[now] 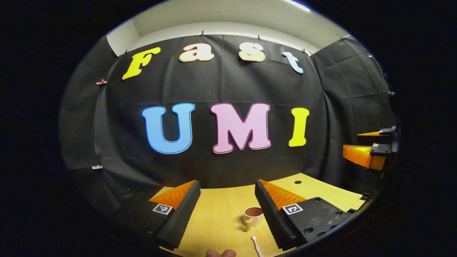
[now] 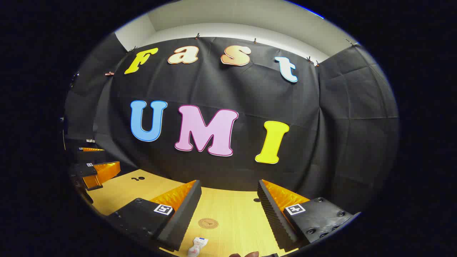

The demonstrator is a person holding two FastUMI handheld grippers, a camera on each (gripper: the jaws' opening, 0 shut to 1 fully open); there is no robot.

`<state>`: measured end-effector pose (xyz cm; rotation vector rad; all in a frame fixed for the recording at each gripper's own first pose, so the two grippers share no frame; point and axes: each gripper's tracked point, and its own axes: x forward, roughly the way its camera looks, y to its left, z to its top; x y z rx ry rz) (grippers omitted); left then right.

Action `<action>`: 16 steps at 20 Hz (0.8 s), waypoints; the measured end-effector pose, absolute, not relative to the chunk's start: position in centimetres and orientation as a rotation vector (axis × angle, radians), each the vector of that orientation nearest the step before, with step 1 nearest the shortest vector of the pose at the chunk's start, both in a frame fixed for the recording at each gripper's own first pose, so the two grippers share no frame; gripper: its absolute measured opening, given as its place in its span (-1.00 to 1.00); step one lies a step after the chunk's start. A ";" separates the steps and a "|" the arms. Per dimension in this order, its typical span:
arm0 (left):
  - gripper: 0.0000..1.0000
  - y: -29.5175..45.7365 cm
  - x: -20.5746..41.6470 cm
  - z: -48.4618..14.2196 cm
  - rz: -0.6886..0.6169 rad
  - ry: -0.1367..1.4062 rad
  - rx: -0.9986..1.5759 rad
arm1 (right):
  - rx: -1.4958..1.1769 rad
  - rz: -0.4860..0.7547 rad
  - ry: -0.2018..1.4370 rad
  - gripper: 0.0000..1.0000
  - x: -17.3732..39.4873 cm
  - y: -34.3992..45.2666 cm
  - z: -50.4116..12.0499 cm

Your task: Put the toothbrush and toothpaste on the desktop into the cup, then pick up the cup and place it on the coaster on the desktop.

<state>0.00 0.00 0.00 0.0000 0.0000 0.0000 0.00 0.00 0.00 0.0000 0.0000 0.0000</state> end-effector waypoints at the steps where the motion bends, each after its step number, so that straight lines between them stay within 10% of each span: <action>1: 0.92 0.2 0.2 -0.1 0.005 0.006 -0.002 | 0.008 0.009 0.005 0.94 0.3 0.3 -0.1; 16: 0.91 0.5 1.4 -1.9 0.012 0.052 0.027 | 0.011 0.075 0.097 0.94 2.2 3.2 -3.9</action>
